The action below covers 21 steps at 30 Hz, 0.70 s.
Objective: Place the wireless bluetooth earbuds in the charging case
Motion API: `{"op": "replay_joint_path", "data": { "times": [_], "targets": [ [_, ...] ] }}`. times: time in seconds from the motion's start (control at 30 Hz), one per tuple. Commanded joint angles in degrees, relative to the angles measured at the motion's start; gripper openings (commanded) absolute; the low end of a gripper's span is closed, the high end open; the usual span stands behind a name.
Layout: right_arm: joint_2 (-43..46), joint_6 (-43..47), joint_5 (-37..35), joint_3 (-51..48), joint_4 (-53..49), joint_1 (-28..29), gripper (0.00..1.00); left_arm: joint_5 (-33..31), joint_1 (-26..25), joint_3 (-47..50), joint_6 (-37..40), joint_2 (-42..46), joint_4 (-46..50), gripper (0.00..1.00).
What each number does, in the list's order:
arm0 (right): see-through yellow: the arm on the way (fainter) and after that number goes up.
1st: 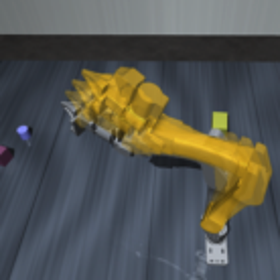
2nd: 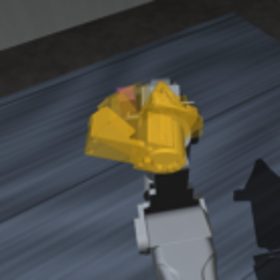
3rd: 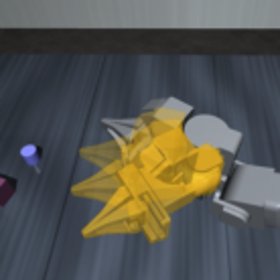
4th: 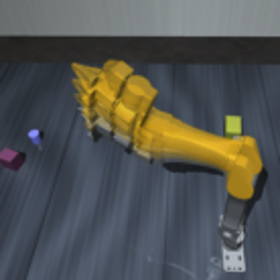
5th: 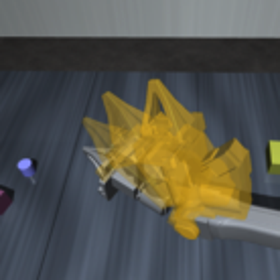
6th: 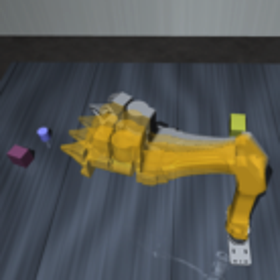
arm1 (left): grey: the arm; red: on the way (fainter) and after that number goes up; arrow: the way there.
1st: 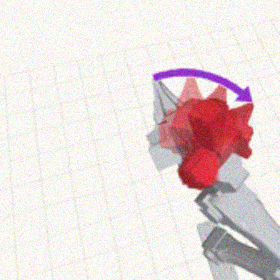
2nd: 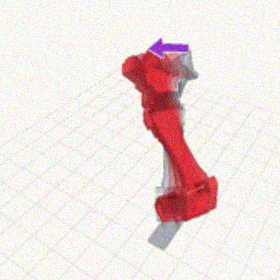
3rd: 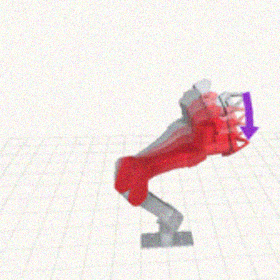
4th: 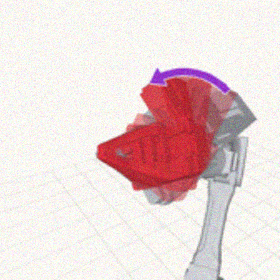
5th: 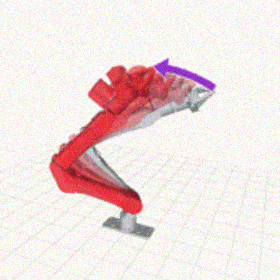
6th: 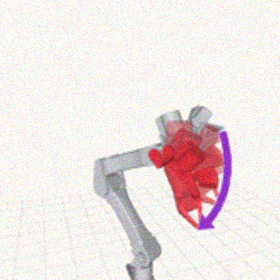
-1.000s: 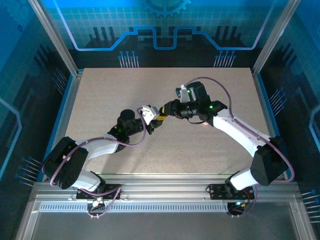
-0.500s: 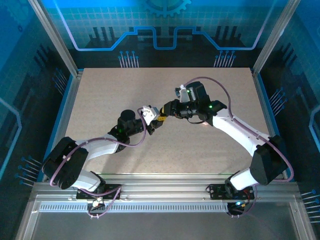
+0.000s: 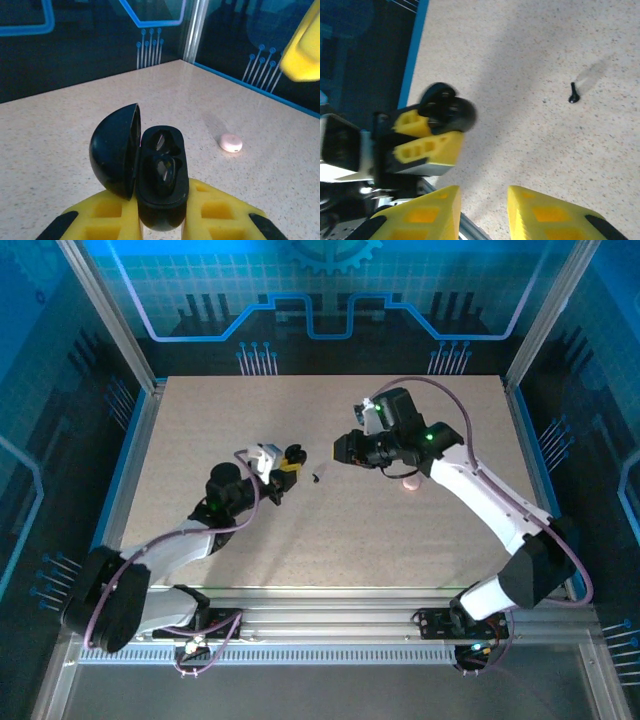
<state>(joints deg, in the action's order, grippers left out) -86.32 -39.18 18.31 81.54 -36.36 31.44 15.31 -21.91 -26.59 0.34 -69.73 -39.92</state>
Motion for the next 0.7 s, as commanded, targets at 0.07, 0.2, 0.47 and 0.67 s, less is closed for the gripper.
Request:
{"op": "replay_joint_path", "data": {
  "times": [0.07,0.2,0.47,0.67],
  "targets": [
    [-10.11,3.86,-2.33,8.16,-13.13,0.13,0.31,-5.21,3.40,2.68,-2.89,8.83,10.90,0.14],
    [-18.65,6.09,-3.52,15.71,-18.83,0.71,0.31,-7.49,6.66,3.66,-4.05,13.93,16.38,0.14],
    [-35.15,12.35,-3.68,31.02,-24.21,1.85,0.32,-9.89,9.43,4.34,-4.82,17.76,20.06,0.13],
    [-46.64,14.65,-4.42,43.37,-27.05,1.86,0.32,-10.35,10.00,4.34,-4.64,18.08,20.30,0.14]
  ]
}}
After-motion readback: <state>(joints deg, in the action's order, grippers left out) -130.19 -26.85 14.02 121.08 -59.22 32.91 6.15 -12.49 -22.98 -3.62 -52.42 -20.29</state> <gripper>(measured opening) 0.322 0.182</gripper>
